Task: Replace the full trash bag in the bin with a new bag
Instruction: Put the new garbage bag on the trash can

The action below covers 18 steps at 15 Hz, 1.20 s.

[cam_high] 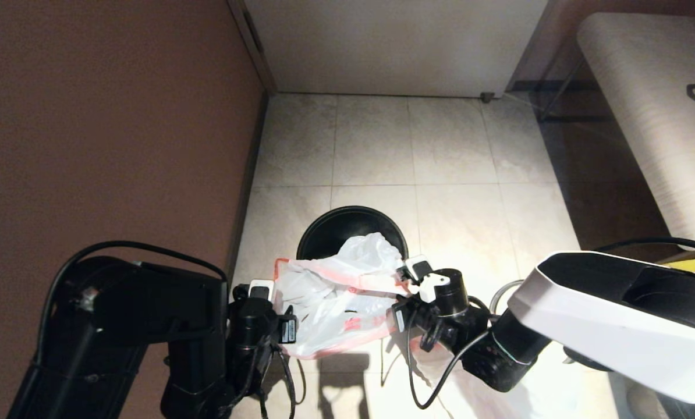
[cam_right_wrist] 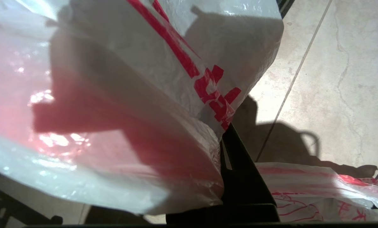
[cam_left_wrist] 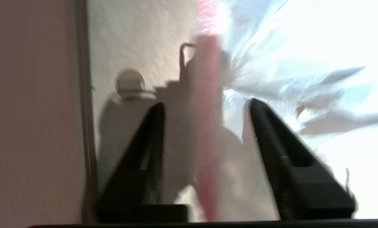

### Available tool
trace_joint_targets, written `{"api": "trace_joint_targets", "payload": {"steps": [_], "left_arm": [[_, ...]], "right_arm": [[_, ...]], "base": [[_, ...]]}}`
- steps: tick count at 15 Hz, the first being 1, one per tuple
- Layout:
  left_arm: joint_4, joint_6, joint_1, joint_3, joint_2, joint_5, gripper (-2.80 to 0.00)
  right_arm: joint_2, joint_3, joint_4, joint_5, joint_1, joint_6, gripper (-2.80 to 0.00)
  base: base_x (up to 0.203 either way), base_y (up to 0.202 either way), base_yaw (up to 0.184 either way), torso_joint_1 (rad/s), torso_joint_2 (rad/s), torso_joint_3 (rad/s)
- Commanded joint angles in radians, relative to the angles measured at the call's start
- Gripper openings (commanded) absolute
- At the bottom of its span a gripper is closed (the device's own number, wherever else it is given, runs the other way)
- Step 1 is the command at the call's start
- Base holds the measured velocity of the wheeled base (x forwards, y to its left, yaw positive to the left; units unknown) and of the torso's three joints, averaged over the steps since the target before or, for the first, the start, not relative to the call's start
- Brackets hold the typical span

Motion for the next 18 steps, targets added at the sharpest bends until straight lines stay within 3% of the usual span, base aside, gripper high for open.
{"api": "trace_joint_targets", "payload": {"steps": [1,4,6,10,12,15,17,18], "left_arm": [[-0.009,-0.026,0.010,0.089,-0.093,-0.014,0.00],[-0.009,-0.042,0.004,0.191,-0.145,-0.014,0.00],[-0.009,-0.092,-0.031,0.222,-0.182,-0.017,0.00],[0.020,-0.110,-0.132,0.142,-0.177,-0.022,0.00],[0.192,-0.149,-0.142,0.017,-0.186,-0.022,0.00],[0.583,-0.289,-0.166,-0.154,-0.257,-0.070,0.00],[0.731,-0.384,-0.175,-0.234,-0.281,-0.104,0.00],[0.771,-0.398,-0.177,-0.262,-0.278,-0.115,0.00]], "right_arm": [[-0.005,0.003,-0.005,-0.004,-0.011,-0.007,-2.80],[0.000,0.000,-0.005,-0.012,-0.012,-0.012,-2.80],[0.004,0.000,-0.005,-0.012,-0.014,-0.015,-2.80],[0.004,-0.001,-0.005,-0.012,-0.018,-0.015,-2.80],[0.004,-0.003,-0.005,-0.012,-0.018,-0.015,-2.80],[0.004,-0.007,-0.005,-0.012,-0.018,-0.015,-2.80],[0.004,-0.009,-0.005,-0.010,-0.018,-0.015,-2.80],[0.004,-0.009,-0.005,-0.010,-0.018,-0.015,-2.80]], "base": [[0.000,0.000,0.000,0.000,0.00,0.000],[0.000,0.000,0.000,0.000,0.00,0.000],[0.000,0.000,0.000,0.000,0.00,0.000],[0.000,0.000,0.000,0.000,0.00,0.000],[0.000,0.000,0.000,0.000,0.00,0.000],[0.000,0.000,0.000,0.000,0.00,0.000],[0.000,0.000,0.000,0.000,0.00,0.000],[0.000,0.000,0.000,0.000,0.00,0.000]]}}
